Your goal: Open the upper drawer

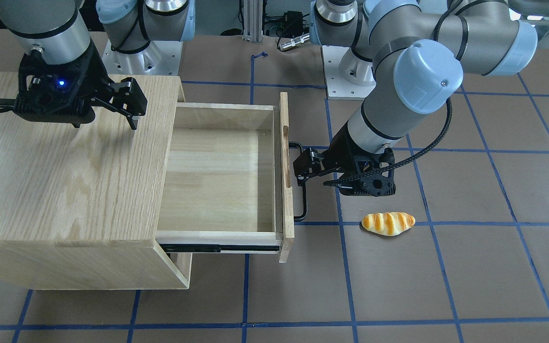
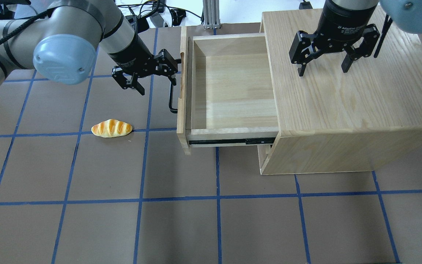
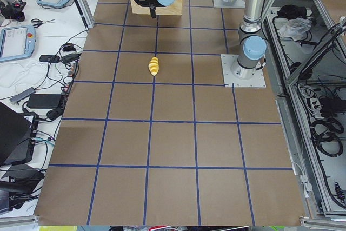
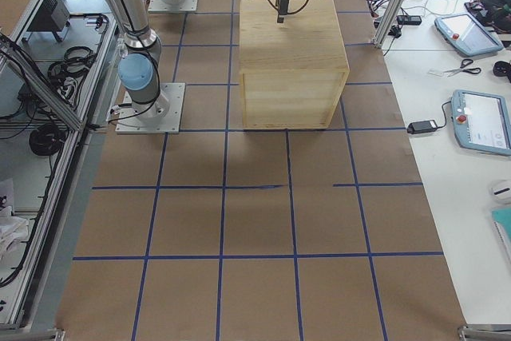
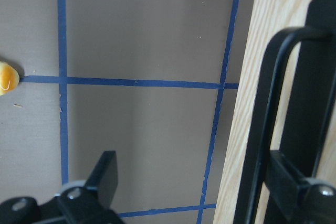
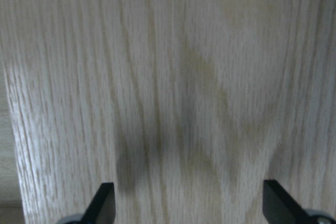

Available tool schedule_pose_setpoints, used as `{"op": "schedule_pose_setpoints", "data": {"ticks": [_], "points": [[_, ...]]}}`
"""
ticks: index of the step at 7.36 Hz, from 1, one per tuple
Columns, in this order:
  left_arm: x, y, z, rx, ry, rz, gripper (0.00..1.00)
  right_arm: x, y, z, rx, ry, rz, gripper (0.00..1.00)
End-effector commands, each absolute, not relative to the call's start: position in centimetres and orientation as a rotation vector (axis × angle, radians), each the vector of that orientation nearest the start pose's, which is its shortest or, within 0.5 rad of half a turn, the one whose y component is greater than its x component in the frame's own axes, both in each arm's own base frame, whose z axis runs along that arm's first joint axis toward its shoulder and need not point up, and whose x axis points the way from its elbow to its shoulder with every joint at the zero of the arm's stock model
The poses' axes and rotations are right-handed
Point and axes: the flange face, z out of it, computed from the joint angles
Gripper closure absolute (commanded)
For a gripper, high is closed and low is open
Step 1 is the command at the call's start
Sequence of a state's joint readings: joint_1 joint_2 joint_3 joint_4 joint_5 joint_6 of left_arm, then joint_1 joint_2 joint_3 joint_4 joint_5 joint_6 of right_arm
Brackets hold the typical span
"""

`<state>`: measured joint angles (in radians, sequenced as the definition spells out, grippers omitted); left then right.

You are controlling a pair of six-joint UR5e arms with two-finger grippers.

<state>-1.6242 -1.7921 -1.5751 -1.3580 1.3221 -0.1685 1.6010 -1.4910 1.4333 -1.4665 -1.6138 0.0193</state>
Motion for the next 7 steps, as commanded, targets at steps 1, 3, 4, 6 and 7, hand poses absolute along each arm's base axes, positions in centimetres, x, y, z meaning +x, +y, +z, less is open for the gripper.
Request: {"op": "schedule_pose_setpoints", "data": {"ticks": [1,3,4,6,7], "points": [[-17.8,-56.5,39.6,-0.209,3.377,0.072,0.00,14.5,-51.6,50.5,-0.019,3.185,0.072,0.00],[-17.8,-56.6,40.1,-0.208,3.377,0.068,0.00,14.5,-51.6,50.5,-0.019,3.185,0.072,0.00],[-17.8,-56.6,40.3,-0.208,3.377,0.066,0.00,14.5,-51.6,50.5,-0.019,3.185,0.072,0.00],[-15.4,-55.8,42.9,-0.184,3.336,0.107,0.00,14.5,-51.6,50.5,-0.019,3.185,0.072,0.00],[-12.9,-54.7,45.4,-0.091,3.289,0.148,0.00,14.5,-51.6,50.5,-0.019,3.185,0.072,0.00]]}}
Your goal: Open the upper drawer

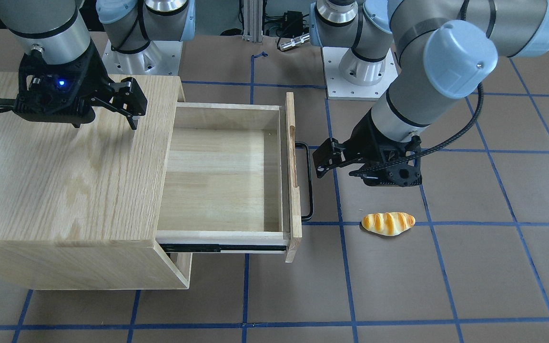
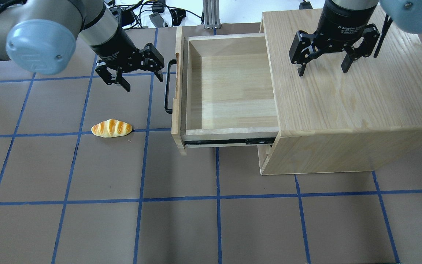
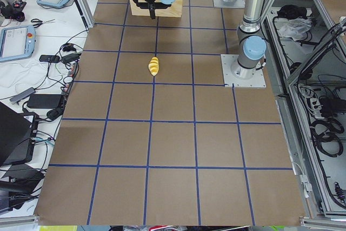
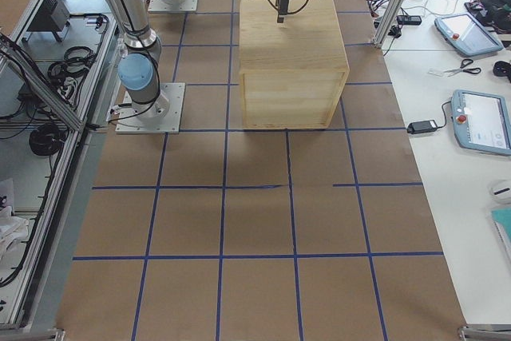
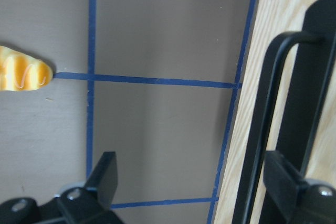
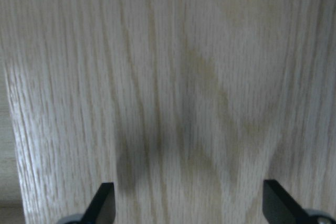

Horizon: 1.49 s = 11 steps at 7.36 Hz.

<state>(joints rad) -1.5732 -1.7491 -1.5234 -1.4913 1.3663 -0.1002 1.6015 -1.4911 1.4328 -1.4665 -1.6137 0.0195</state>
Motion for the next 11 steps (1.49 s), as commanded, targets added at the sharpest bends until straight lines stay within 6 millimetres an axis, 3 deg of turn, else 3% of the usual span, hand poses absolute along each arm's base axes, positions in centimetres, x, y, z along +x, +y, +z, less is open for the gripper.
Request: {"op": "schedule_pose_setpoints", "data": {"ticks": [1,2,3,6,11], "points": [[-10.9,-53.4,48.0,-0.033,3.202,0.104,0.00,14.5,-51.6,50.5,-0.019,3.185,0.072,0.00],[-10.4,-51.3,51.0,-0.026,3.135,0.037,0.00,14.4,-51.6,50.5,-0.016,3.185,0.072,0.00],[-10.7,-49.4,52.6,-0.022,3.130,0.020,0.00,14.5,-51.6,50.5,-0.019,3.185,0.072,0.00],[-11.9,-49.2,52.4,-0.005,3.131,-0.006,0.00,14.5,-51.6,50.4,-0.021,3.185,0.074,0.00],[-12.0,-48.7,53.0,0.019,3.129,-0.023,0.00,14.5,-51.6,50.5,-0.021,3.185,0.072,0.00]]}}
